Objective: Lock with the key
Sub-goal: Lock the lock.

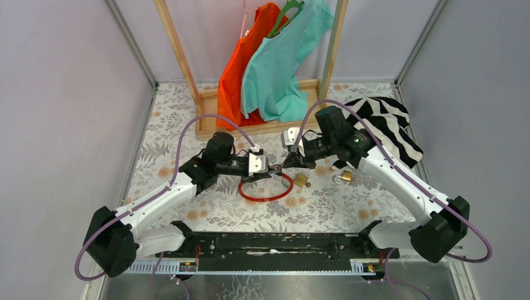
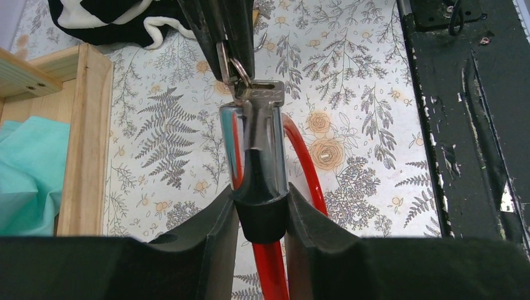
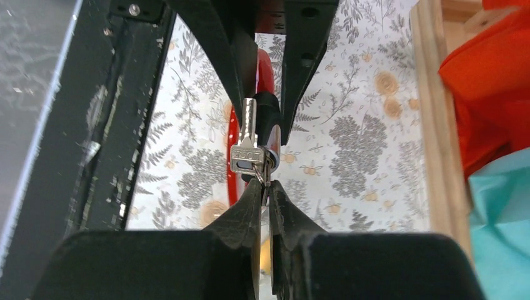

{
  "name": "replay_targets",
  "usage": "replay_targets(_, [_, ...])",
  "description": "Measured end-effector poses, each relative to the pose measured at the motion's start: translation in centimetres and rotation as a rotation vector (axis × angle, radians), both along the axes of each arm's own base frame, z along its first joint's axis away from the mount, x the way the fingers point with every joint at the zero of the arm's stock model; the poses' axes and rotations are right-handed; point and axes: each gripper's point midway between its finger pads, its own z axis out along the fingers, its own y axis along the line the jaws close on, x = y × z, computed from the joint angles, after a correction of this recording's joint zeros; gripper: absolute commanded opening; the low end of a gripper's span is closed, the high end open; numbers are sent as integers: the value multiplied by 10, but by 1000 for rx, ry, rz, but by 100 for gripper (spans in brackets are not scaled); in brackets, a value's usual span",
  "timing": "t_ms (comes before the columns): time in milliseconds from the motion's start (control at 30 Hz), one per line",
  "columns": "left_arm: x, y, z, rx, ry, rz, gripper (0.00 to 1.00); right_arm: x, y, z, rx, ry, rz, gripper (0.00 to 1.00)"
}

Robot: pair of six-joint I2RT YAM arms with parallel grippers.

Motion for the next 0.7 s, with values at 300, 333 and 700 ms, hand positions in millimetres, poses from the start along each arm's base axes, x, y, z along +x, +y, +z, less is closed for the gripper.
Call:
replay_targets(300, [1, 1, -1, 2, 5, 2, 0, 2, 2, -1, -30, -202, 165, 5])
replay_targets(333, [1, 1, -1, 2, 5, 2, 0, 3, 2, -1, -35, -220, 178, 6])
replay_targets(700, [0, 1, -2, 6, 11, 0, 0, 6, -2, -6, -81, -300, 214, 31])
